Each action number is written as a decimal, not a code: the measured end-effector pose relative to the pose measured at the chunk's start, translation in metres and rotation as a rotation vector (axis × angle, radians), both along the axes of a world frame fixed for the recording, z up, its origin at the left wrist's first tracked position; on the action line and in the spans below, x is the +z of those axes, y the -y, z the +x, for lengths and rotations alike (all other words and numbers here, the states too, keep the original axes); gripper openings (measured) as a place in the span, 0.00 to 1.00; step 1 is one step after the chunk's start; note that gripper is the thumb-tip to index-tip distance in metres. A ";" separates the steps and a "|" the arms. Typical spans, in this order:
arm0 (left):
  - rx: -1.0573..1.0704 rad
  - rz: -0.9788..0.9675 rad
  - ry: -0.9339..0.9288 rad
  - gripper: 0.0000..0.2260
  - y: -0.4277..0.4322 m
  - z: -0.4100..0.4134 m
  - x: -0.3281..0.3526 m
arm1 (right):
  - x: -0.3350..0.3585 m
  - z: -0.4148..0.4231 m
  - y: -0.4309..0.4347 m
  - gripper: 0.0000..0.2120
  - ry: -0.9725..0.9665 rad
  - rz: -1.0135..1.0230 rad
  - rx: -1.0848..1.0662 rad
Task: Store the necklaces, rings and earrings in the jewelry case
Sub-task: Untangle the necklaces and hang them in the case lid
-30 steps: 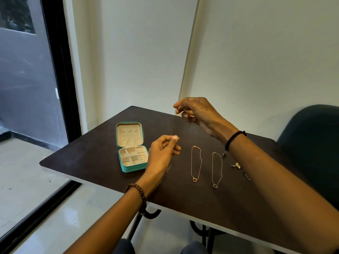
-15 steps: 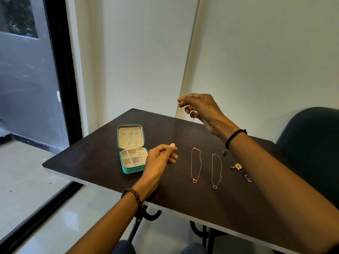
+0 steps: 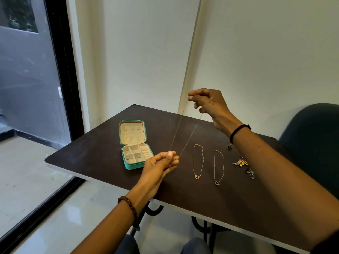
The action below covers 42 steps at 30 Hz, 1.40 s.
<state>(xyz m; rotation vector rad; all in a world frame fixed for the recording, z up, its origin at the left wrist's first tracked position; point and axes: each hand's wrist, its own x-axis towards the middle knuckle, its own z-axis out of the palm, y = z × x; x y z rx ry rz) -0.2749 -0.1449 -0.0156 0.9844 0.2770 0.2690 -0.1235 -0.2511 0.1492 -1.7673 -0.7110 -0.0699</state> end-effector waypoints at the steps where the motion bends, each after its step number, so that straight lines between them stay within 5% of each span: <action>1: -0.001 -0.050 0.001 0.09 -0.001 -0.001 -0.001 | -0.001 0.002 0.001 0.07 0.026 -0.020 -0.008; 10: -0.075 -0.037 0.080 0.13 -0.008 -0.006 0.013 | -0.007 0.000 0.012 0.08 0.198 -0.152 0.006; 18: -0.116 0.212 0.199 0.17 -0.006 -0.002 0.064 | -0.017 -0.012 0.019 0.09 0.201 -0.181 0.094; 28: -0.107 0.315 0.315 0.16 0.001 0.008 0.133 | -0.045 -0.024 0.035 0.08 0.000 -0.099 0.160; 34: -0.093 0.333 0.329 0.16 0.004 0.012 0.144 | -0.079 -0.031 0.044 0.14 -0.272 -0.034 0.191; 42: -0.009 0.287 0.345 0.17 0.002 0.018 0.144 | -0.105 -0.039 0.052 0.14 -0.382 -0.077 0.171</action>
